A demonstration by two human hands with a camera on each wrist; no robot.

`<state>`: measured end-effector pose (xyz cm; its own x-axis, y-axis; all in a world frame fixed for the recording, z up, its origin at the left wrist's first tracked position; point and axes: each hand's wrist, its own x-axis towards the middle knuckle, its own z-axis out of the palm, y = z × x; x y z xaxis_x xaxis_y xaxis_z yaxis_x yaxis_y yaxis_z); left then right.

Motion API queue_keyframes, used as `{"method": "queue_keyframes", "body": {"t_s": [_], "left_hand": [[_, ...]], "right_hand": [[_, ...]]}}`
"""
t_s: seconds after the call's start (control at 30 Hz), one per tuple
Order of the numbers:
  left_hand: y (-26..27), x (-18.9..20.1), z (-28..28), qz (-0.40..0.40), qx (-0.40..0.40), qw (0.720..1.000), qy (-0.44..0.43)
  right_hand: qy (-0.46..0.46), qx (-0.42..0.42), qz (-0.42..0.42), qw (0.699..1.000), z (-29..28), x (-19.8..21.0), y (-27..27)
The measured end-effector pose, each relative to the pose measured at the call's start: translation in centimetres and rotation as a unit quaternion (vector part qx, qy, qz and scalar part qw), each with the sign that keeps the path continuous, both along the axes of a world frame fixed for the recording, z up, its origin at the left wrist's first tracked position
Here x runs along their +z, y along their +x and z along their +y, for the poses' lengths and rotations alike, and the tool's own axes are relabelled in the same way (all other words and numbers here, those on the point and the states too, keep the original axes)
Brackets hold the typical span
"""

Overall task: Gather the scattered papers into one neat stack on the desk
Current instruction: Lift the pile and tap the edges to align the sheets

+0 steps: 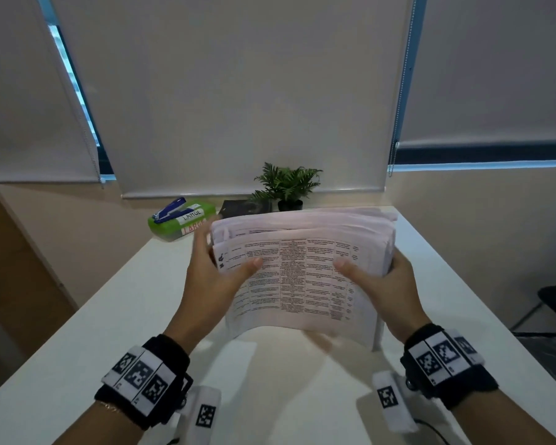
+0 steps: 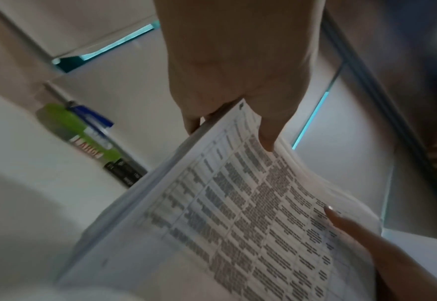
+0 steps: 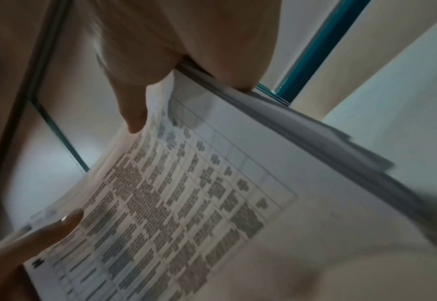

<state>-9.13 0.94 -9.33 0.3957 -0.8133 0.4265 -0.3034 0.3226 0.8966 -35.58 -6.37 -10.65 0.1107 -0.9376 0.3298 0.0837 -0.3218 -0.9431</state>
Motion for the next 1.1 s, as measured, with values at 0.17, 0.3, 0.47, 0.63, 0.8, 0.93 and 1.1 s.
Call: {"method": "queue_keyframes", "body": {"t_s": [0.17,0.3,0.47,0.63,0.8,0.93,1.1], "left_hand": [[0.6,2.4,-0.1,-0.228,0.08,0.969,-0.046],[1.0,2.1,0.0,-0.34,0.087,0.936,-0.001],[1.2,2.2,-0.1,-0.322,0.077,0.943,0.029],[1.5,2.1,-0.3,-0.32,0.084,0.943,0.034],[1.5,2.0,-0.5,-0.295,0.085,0.951,0.034],[1.5,1.8,-0.7,-0.294,0.082,0.952,0.017],[1.6,1.8,-1.1,-0.306,0.077,0.949,0.019]], "right_hand": [[-0.142,-0.049,0.003,0.989,-0.7,2.7,0.1],[-0.162,-0.078,0.033,0.983,-1.0,2.5,0.7],[-0.158,-0.09,-0.004,0.983,-0.8,2.1,0.9],[-0.149,-0.076,-0.008,0.986,-1.1,1.8,0.7],[-0.168,-0.123,-0.029,0.978,-1.5,1.7,1.1],[-0.166,-0.102,-0.027,0.98,-1.7,2.3,0.9],[-0.138,-0.1,-0.034,0.985,-1.9,2.9,1.2]]}}
